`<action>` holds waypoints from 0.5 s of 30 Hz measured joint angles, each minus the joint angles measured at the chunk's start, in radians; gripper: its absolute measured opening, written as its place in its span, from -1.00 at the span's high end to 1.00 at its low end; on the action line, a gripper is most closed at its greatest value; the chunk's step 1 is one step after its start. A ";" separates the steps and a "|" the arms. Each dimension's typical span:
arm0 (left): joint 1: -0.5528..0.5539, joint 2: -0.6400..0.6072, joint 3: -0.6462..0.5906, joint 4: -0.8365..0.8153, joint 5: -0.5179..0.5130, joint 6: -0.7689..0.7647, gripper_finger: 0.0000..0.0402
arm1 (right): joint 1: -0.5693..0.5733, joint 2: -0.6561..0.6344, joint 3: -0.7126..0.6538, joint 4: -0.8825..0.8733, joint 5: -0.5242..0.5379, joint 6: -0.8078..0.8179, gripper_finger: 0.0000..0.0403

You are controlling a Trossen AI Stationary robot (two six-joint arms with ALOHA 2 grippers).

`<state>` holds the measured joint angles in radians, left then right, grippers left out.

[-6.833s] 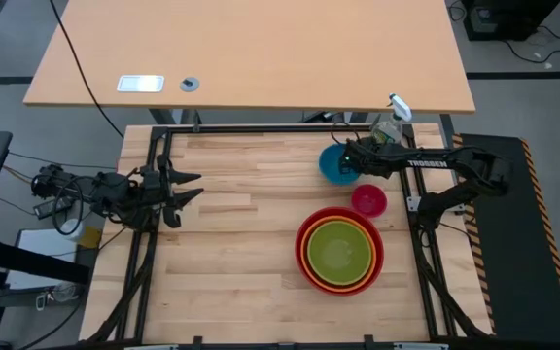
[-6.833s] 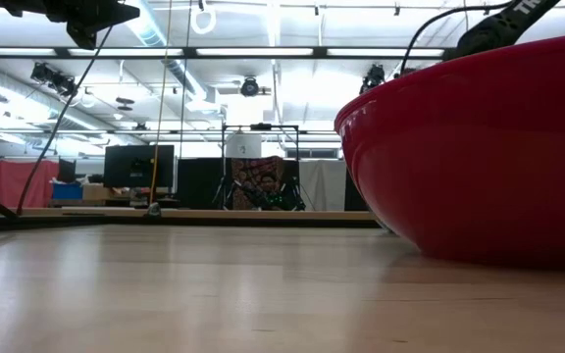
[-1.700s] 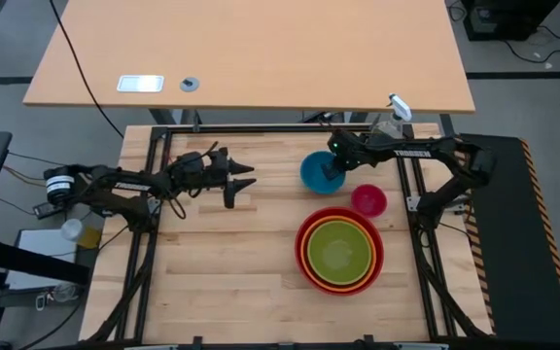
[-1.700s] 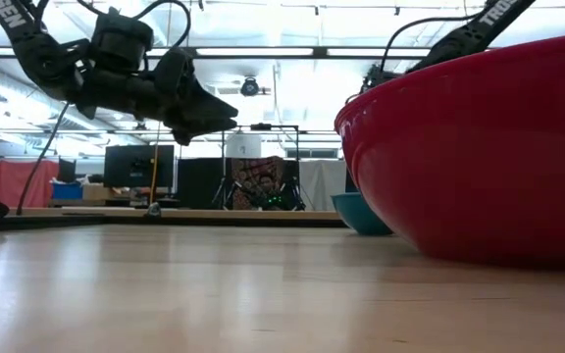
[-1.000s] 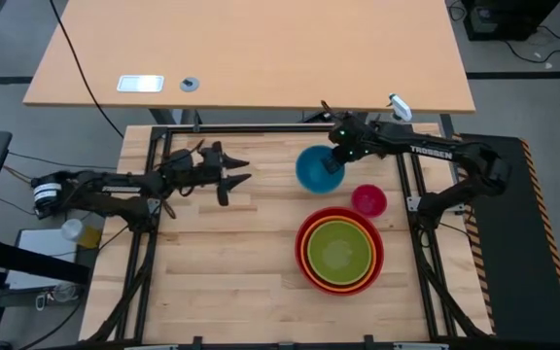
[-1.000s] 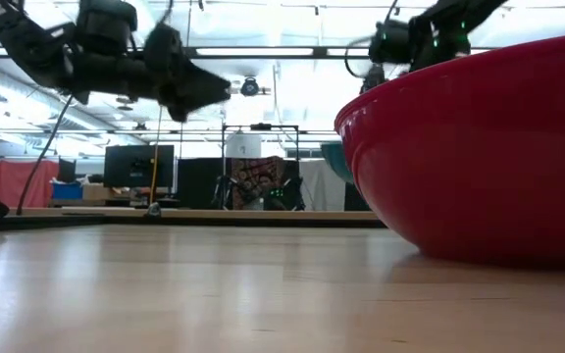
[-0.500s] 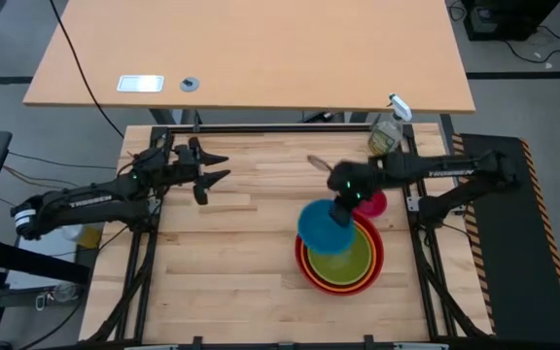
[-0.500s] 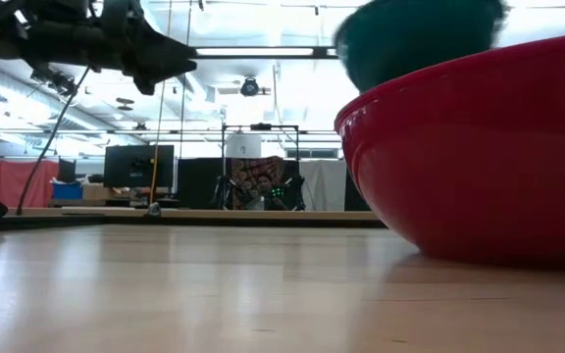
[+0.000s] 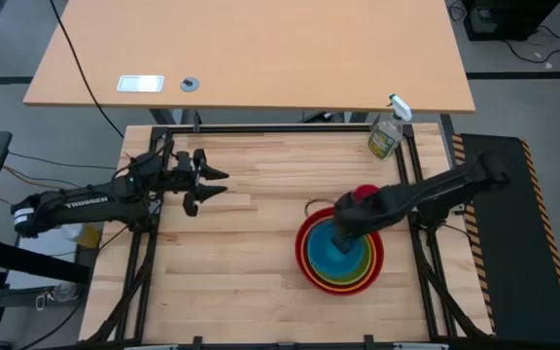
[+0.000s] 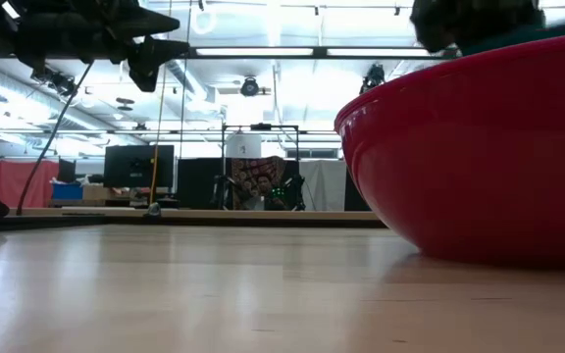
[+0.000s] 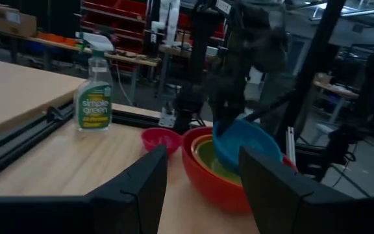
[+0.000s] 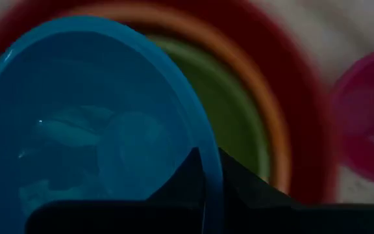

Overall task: Nest bowls inside each other
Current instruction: Stack the blue bowl on top of the green bowl

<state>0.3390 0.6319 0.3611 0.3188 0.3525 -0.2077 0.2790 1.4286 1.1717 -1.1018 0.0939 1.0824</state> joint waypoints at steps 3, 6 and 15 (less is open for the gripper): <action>-0.012 0.000 0.000 0.003 -0.025 0.006 0.04 | 0.022 0.092 0.000 -0.001 -0.032 0.005 0.85; -0.013 0.003 0.000 0.001 -0.044 0.012 0.04 | 0.027 0.156 0.000 0.002 -0.036 0.015 0.85; -0.013 0.003 0.000 -0.003 -0.045 0.036 0.04 | 0.027 0.201 0.000 -0.008 -0.039 0.029 0.72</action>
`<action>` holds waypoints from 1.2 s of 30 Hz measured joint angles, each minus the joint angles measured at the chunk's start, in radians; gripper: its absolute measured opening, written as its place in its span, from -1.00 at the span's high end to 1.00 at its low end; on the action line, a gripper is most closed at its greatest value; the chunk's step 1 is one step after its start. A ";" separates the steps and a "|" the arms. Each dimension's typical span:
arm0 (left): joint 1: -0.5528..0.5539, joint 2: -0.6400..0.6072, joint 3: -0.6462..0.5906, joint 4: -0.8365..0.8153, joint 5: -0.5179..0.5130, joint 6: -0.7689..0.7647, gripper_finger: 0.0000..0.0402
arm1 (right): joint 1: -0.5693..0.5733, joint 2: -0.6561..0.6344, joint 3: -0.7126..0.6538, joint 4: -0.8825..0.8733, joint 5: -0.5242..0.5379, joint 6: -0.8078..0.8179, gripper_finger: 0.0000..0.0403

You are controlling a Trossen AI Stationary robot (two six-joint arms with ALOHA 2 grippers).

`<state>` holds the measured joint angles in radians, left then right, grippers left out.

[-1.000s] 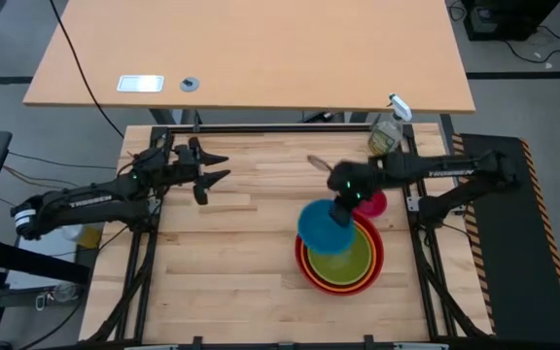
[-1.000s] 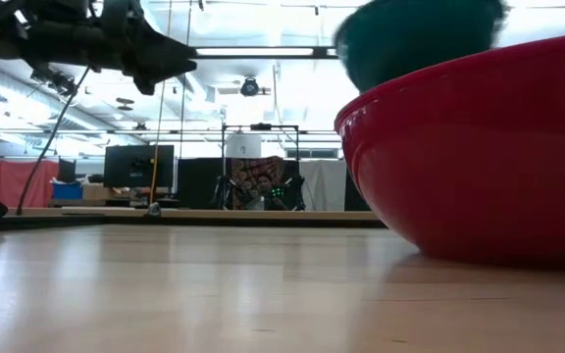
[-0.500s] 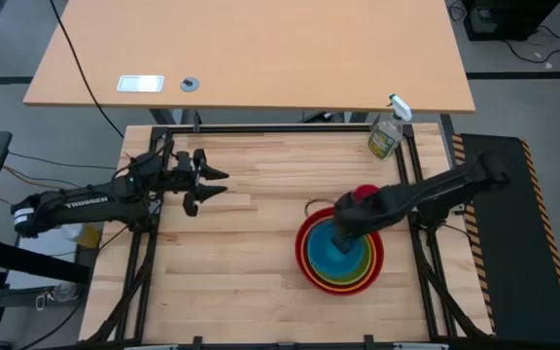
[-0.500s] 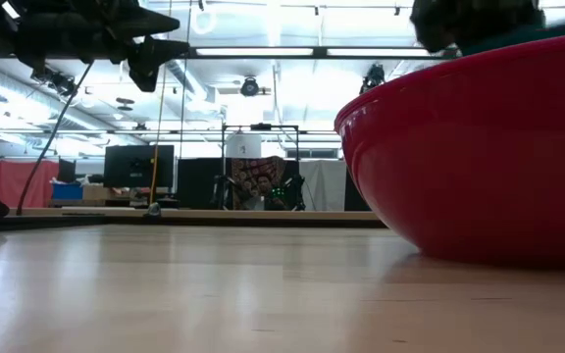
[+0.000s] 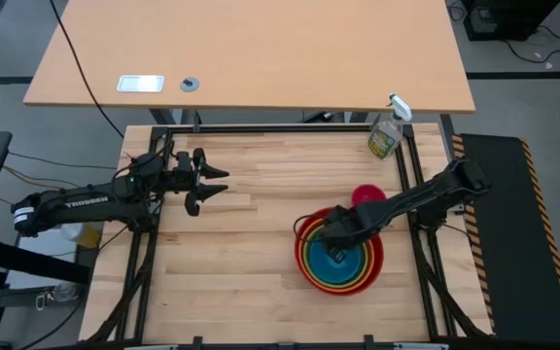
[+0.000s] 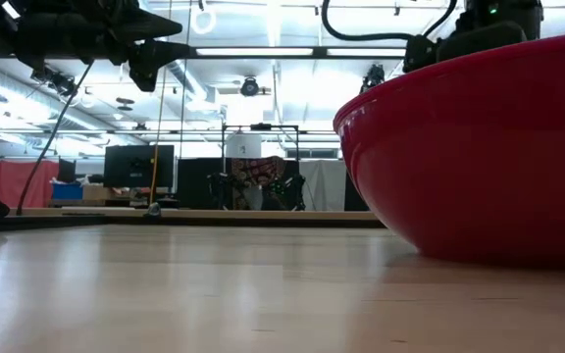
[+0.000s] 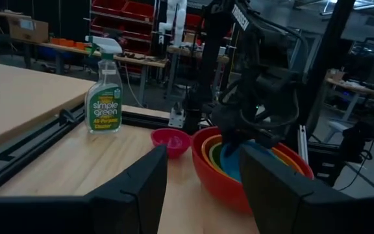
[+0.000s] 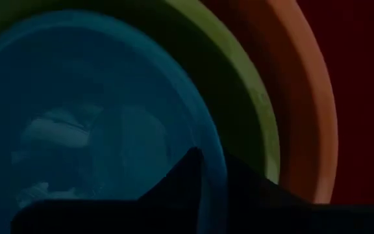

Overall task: Nest bowls inside each other
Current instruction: Stack the blue bowl on top of the green bowl, then stack the red bowl on top of the blue bowl

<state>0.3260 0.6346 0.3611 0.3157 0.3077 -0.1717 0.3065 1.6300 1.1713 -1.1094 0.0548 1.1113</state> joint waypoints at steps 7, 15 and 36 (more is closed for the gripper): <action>0.000 0.000 0.000 0.000 0.000 0.002 0.04 | -0.001 -0.030 0.009 -0.061 -0.046 0.069 0.42; 0.000 0.000 0.000 0.000 0.000 0.001 0.04 | -0.001 -0.029 0.164 -0.239 -0.009 0.100 0.11; 0.000 0.000 0.000 -0.020 0.000 0.002 0.04 | -0.218 -0.346 -0.131 -0.289 0.192 0.058 0.17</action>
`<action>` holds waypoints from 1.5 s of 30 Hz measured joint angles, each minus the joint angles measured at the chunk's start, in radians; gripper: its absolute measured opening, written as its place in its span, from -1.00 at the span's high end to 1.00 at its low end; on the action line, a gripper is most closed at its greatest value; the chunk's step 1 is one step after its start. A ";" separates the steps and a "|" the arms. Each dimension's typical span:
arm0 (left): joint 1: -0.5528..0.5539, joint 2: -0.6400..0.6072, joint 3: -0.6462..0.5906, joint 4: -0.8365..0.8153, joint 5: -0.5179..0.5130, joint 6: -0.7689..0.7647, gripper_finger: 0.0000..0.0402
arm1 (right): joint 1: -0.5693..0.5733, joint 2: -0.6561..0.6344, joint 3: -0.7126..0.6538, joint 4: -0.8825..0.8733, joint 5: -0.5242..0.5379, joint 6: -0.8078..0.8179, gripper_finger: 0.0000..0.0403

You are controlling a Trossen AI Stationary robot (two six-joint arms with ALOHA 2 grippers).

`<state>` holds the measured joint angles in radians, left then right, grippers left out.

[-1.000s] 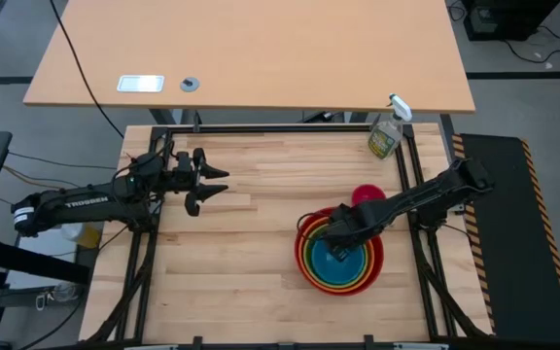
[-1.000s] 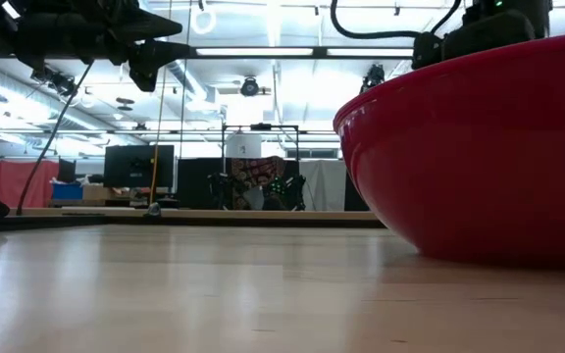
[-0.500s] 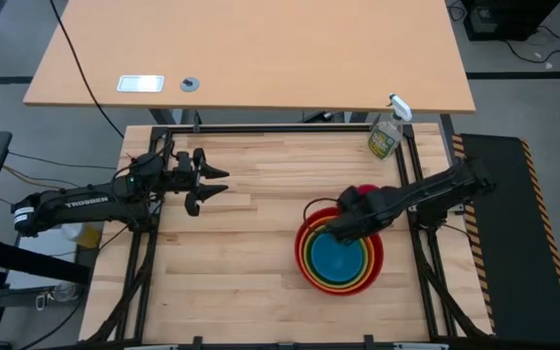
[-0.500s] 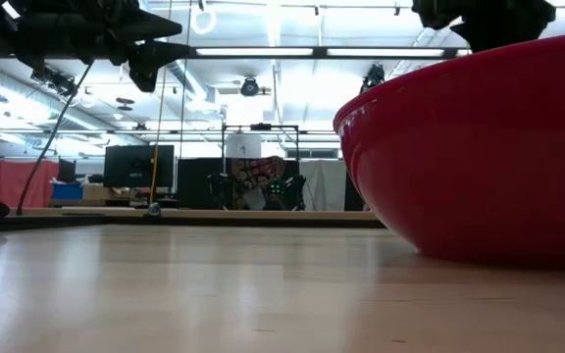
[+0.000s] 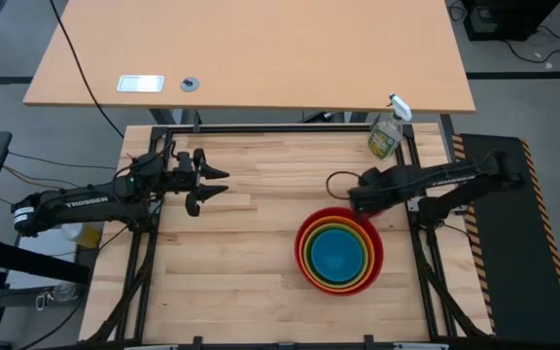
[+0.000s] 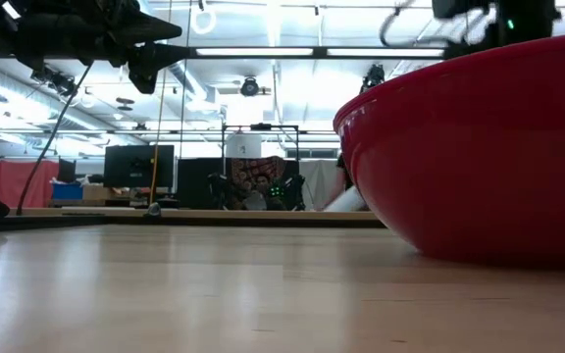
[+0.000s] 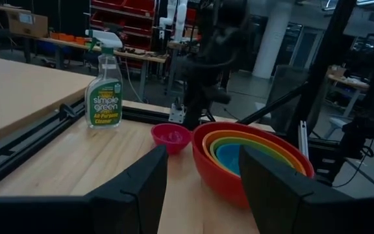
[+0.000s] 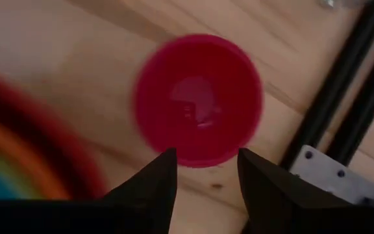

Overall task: Nest bowls inside each other
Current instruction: Stack the red bowl on top of the blue bowl

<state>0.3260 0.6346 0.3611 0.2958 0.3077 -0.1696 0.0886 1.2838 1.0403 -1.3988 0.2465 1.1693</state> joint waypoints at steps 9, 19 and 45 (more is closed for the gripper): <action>0.000 0.000 0.000 0.000 -0.028 0.000 0.04 | -0.203 -0.068 -0.245 0.106 -0.001 -0.081 0.05; 0.000 0.000 0.000 -0.008 -0.028 0.013 0.04 | -0.364 -0.087 -0.304 0.261 0.002 -0.203 -0.36; 0.002 0.000 0.000 -0.123 -0.161 -0.053 0.04 | -0.644 -0.085 -0.444 0.463 0.023 -0.454 -0.38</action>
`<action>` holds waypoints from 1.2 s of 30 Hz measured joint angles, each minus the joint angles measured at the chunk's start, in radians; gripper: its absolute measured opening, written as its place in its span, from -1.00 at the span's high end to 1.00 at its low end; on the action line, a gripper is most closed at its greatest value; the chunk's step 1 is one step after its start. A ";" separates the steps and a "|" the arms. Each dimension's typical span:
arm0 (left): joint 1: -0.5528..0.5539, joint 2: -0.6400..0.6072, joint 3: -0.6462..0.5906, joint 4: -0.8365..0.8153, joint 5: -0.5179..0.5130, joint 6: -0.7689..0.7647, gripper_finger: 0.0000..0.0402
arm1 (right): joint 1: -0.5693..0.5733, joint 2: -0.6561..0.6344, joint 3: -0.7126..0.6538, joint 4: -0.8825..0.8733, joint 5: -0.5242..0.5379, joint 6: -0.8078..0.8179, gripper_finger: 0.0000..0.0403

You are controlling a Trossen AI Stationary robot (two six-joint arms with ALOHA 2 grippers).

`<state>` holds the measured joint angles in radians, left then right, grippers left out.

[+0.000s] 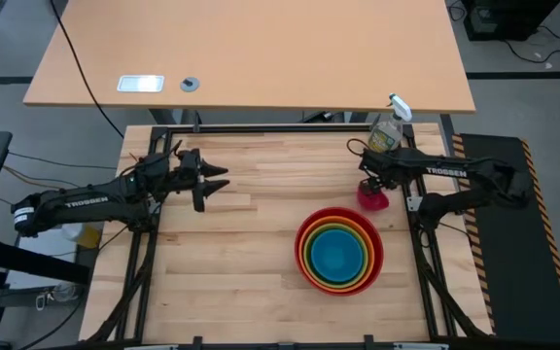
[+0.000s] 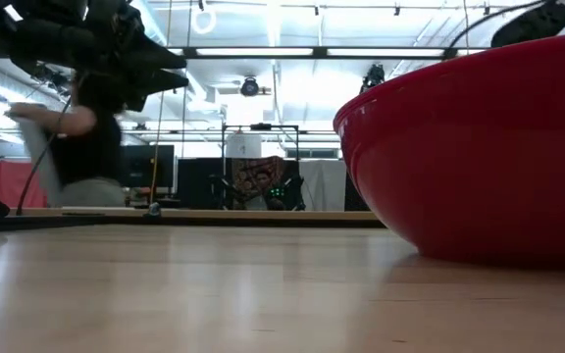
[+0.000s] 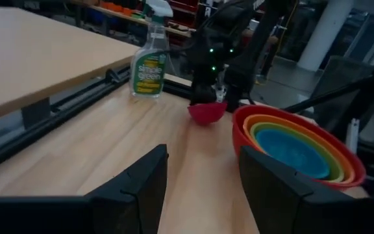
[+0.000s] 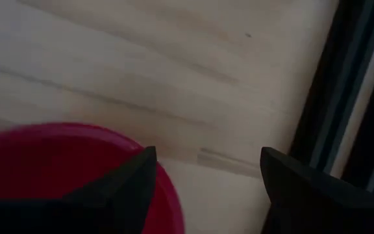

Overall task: Nest bowls inside each other
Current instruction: Stack the red bowl on top of the blue bowl

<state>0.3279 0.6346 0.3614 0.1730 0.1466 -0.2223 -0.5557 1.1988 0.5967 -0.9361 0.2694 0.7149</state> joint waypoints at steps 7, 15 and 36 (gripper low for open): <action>0.000 0.000 0.000 0.003 -0.023 0.034 0.04 | -0.071 0.000 -0.063 0.125 -0.080 -0.066 -0.38; 0.000 0.000 0.000 0.014 -0.023 0.035 0.04 | -0.049 -0.020 -0.028 0.055 -0.088 -0.059 -0.35; 0.000 0.000 0.000 0.013 -0.022 0.034 0.04 | 0.120 -0.211 0.020 -0.143 -0.140 0.100 -0.29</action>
<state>0.3279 0.6346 0.3614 0.1865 0.1242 -0.1883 -0.4355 0.9882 0.6164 -1.0791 0.1298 0.8154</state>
